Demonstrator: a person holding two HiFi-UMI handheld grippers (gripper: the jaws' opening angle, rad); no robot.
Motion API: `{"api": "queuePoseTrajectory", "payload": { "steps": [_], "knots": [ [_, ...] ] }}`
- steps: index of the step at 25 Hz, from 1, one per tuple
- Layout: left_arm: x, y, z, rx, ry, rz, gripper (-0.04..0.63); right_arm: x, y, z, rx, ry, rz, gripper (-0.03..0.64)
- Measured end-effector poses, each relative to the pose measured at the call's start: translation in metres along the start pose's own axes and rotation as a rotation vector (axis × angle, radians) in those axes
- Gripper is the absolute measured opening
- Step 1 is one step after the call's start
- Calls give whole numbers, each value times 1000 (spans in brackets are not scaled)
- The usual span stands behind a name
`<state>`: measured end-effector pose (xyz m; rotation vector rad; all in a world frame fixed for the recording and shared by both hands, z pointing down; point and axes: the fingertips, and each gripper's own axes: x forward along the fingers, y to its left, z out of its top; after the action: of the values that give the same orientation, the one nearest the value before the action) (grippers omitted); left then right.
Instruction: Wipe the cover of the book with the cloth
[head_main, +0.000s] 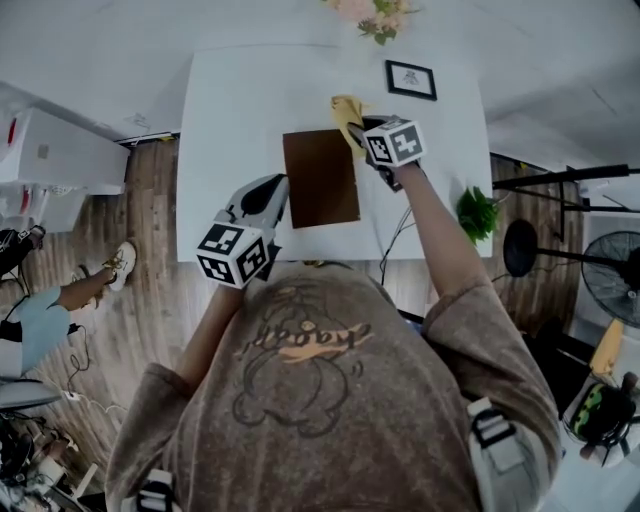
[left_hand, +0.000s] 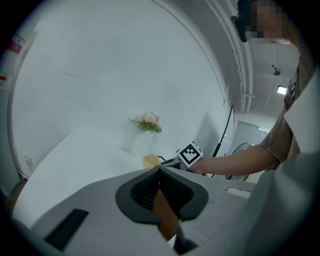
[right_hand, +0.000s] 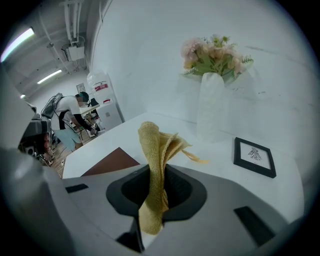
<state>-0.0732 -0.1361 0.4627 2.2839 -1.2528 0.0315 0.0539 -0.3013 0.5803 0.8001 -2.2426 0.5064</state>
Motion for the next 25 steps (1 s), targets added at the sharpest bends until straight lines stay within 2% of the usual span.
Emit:
{"api": "queuePoseTrajectory", "payload": {
  "steps": [8, 25],
  "knots": [
    [-6, 8, 0, -5, -5, 22, 4, 10, 6, -11, 38, 10, 24, 63],
    [9, -26, -10, 13, 43, -78, 3, -23, 44, -50, 53, 5, 57, 63]
  ]
}}
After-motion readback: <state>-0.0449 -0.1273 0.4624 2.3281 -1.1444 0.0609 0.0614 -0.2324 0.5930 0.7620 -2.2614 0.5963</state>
